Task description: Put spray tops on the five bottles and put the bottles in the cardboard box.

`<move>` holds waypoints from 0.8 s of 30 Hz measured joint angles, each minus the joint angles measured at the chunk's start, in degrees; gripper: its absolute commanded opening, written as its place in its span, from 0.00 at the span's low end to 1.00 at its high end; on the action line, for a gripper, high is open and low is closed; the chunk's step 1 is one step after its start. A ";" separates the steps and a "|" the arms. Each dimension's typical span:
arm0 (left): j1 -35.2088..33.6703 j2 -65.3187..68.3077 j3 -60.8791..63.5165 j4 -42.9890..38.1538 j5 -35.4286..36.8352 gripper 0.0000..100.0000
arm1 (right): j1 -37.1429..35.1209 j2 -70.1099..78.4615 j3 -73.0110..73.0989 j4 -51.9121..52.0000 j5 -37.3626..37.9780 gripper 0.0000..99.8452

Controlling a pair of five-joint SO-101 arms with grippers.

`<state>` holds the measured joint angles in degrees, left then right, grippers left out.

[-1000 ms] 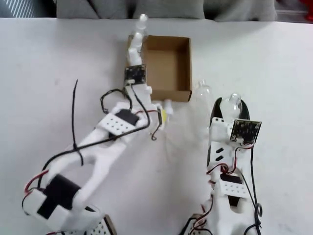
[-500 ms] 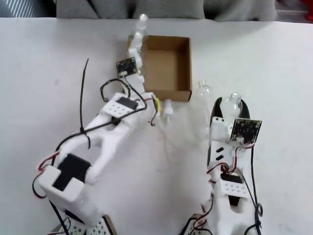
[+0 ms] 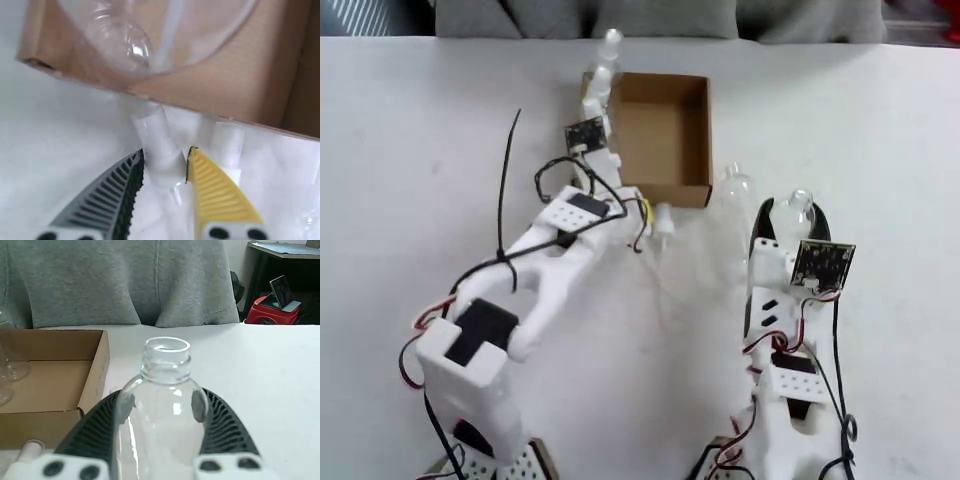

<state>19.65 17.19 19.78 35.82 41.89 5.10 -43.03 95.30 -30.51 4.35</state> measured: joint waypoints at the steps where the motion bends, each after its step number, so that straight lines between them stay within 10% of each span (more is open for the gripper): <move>1: 0.00 0.18 0.00 0.00 0.00 0.16 | 0.00 0.00 0.00 0.00 0.00 0.02; 8: 0.00 0.35 -0.18 0.88 1.85 0.31 | 0.00 0.00 0.00 0.35 0.00 0.02; 24: 0.09 0.97 -0.26 2.29 2.37 0.14 | 0.00 0.00 0.00 0.35 0.00 0.02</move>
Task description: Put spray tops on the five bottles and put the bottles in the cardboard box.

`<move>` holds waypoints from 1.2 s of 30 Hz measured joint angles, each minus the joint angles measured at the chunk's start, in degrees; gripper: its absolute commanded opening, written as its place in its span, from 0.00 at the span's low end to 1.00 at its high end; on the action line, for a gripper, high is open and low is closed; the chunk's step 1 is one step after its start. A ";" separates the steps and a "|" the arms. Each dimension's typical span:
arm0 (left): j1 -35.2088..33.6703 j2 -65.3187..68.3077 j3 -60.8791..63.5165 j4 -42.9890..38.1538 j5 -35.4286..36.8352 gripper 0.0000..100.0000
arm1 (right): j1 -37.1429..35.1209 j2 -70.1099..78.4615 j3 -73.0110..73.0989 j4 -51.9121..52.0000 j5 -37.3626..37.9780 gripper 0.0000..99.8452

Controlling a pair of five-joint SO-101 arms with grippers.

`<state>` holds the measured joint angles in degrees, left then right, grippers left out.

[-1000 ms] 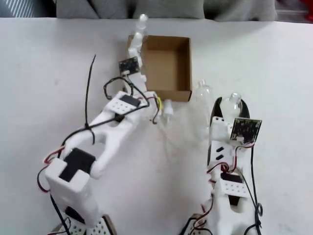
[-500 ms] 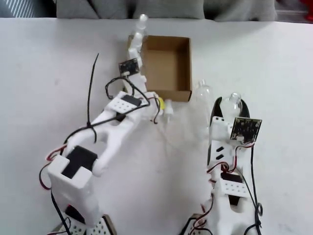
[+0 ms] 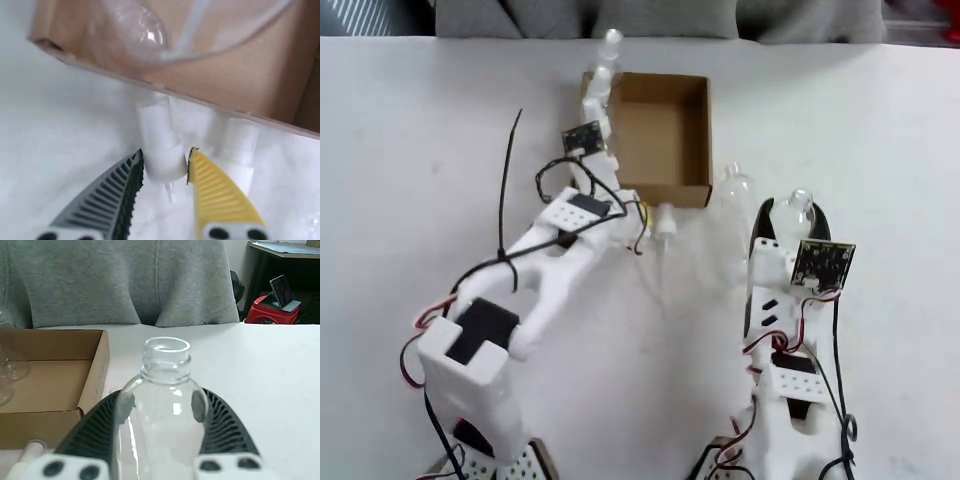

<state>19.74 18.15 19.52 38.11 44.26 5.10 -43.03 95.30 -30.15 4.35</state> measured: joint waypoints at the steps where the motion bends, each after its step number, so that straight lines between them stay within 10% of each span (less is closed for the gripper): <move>1: 0.00 0.35 -0.18 -0.26 0.09 0.12 | 0.00 0.00 0.00 0.00 0.00 0.02; 19: 2.55 -3.08 -0.70 16.26 -26.29 0.06 | 0.00 -0.09 -0.09 0.97 0.00 0.02; 26: 2.37 -3.08 -0.53 16.44 -21.98 0.25 | 0.00 -0.09 -0.09 0.97 0.00 0.02; 36: 2.46 -2.90 0.26 17.49 -19.25 0.21 | 0.00 -0.09 -0.09 0.97 0.00 0.02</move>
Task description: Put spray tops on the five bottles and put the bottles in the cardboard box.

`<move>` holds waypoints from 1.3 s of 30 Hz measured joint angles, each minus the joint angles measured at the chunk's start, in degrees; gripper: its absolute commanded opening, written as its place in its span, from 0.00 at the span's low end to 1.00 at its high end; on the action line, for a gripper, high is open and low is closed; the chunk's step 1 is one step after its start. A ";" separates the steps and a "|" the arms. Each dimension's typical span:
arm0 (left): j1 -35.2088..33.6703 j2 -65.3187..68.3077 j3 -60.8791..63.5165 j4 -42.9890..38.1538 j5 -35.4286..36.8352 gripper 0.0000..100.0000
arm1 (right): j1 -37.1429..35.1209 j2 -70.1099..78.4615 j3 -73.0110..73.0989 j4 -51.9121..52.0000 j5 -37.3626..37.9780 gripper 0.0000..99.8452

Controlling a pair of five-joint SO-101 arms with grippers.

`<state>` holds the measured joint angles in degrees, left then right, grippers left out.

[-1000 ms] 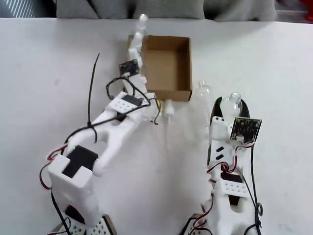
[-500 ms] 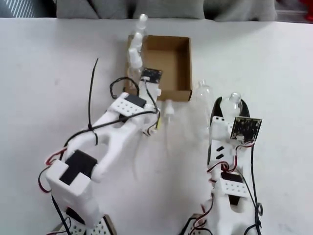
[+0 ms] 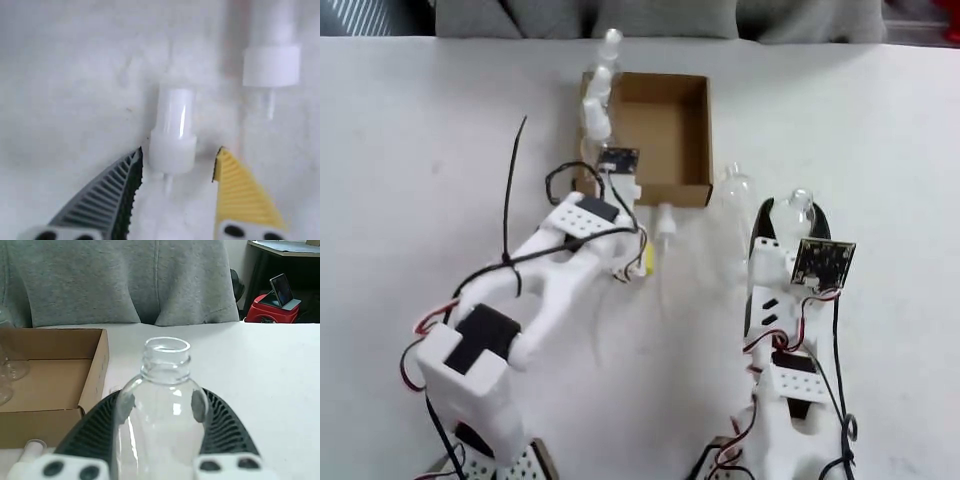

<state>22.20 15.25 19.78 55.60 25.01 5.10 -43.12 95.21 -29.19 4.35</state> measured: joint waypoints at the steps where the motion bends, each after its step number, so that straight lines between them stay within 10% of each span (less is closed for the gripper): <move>1: 0.00 0.00 0.00 0.00 0.00 0.21 | 0.00 0.00 0.00 0.00 0.00 0.02; 31: -1.49 -0.88 0.44 0.26 0.09 0.07 | 0.00 0.00 0.00 0.00 0.00 0.02; 39: -13.10 -14.33 16.88 -14.77 -4.04 0.07 | -2.20 0.09 -1.49 -4.31 0.00 0.02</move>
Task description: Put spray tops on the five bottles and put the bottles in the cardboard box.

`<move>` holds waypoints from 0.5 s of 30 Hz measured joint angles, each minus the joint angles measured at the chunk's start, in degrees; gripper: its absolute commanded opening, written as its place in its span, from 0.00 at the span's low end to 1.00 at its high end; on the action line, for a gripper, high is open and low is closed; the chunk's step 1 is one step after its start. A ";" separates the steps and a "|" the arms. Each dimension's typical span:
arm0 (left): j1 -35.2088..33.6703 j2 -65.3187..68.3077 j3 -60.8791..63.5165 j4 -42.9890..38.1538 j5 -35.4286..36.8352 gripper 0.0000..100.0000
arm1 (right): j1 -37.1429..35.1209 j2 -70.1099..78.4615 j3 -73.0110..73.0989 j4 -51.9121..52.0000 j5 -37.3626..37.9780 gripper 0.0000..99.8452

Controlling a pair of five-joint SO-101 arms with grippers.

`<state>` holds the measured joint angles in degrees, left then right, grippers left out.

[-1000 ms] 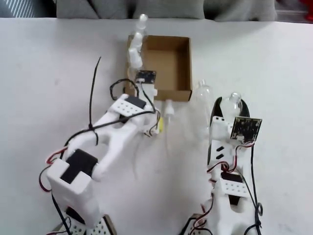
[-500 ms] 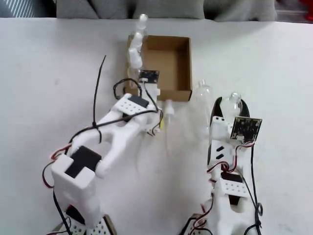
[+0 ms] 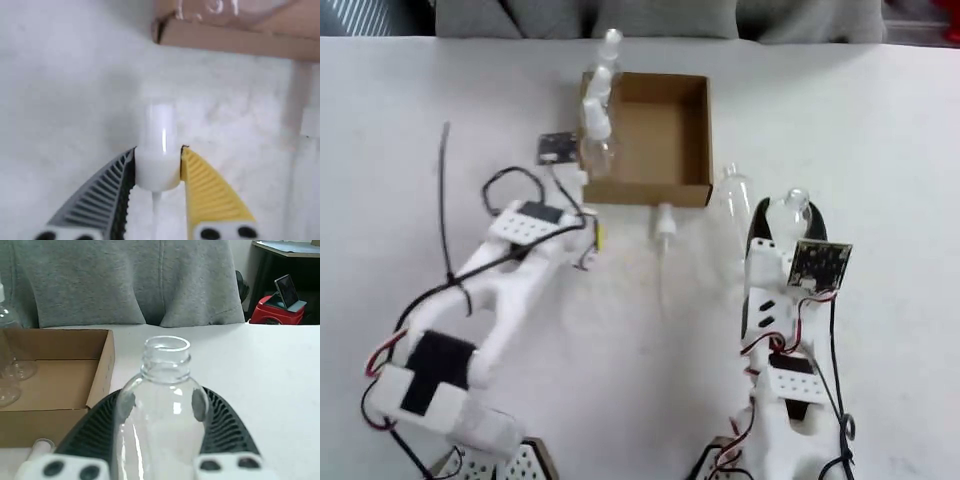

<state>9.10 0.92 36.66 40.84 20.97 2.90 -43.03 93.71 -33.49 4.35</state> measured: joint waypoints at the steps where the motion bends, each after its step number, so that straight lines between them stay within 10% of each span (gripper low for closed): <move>1: -1.05 -1.41 1.93 -2.20 -0.97 0.07 | -1.23 0.97 -0.18 -1.49 0.00 0.02; 15: -6.15 -18.29 22.24 -20.66 -3.69 0.07 | -19.78 1.32 -8.62 -6.42 0.09 0.02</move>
<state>2.95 -17.36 58.90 20.18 17.27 -16.88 -41.71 85.10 -39.91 4.44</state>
